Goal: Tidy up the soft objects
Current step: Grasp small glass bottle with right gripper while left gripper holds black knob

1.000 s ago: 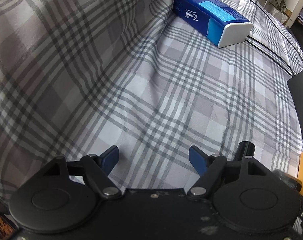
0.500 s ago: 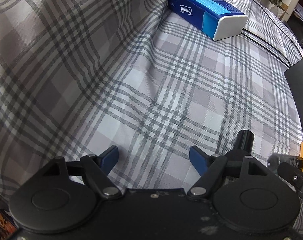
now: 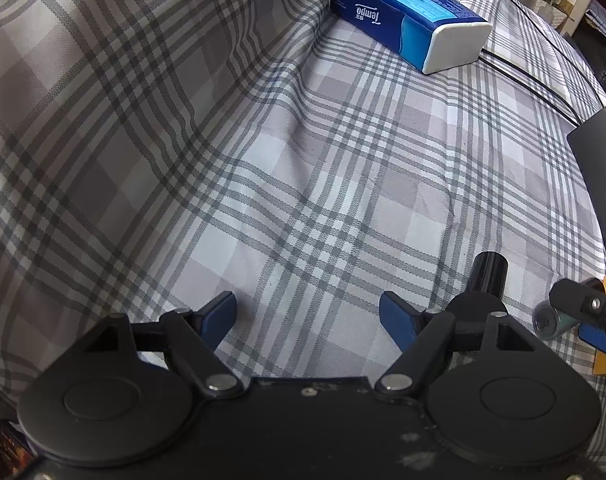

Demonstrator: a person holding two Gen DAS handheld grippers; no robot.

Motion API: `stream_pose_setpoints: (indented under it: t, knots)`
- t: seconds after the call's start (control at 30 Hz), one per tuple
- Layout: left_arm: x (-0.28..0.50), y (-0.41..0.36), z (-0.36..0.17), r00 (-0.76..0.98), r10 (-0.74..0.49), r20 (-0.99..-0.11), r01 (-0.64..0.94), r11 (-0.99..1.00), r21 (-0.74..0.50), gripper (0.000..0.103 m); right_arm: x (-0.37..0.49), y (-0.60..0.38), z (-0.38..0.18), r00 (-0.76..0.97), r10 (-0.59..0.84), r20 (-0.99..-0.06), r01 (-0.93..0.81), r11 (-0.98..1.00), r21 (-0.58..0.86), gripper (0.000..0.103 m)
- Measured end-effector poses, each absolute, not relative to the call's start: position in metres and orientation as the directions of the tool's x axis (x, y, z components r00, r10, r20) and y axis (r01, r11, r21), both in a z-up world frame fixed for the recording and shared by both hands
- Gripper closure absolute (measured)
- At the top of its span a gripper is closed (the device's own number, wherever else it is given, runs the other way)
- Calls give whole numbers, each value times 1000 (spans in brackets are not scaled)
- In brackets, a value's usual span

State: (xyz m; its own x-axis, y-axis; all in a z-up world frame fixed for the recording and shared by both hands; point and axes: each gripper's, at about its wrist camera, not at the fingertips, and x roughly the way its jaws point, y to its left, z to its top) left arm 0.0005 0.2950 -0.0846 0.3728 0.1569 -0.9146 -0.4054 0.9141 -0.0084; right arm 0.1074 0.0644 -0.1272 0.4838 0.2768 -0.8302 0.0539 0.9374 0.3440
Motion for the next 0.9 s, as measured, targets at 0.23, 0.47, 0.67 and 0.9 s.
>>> stream_pose_setpoints:
  t: [0.23, 0.47, 0.67, 0.9]
  knots:
    - [0, 294, -83, 377, 162, -912, -392, 920, 1, 26, 114, 70, -135, 475, 230, -849, 57, 955, 291, 51]
    - [2, 289, -78, 382, 138, -914, -386, 922, -22, 25, 109, 79, -133, 484, 167, -859, -23, 984, 178, 69]
    - [10, 269, -70, 404, 102, -909, -350, 935, -50, 22, 97, 81, -131, 455, 128, -881, -64, 992, 111, 69]
    - [22, 254, -65, 417, 89, -904, -322, 945, -56, 21, 75, 71, -132, 430, 108, -896, -75, 994, 84, 71]
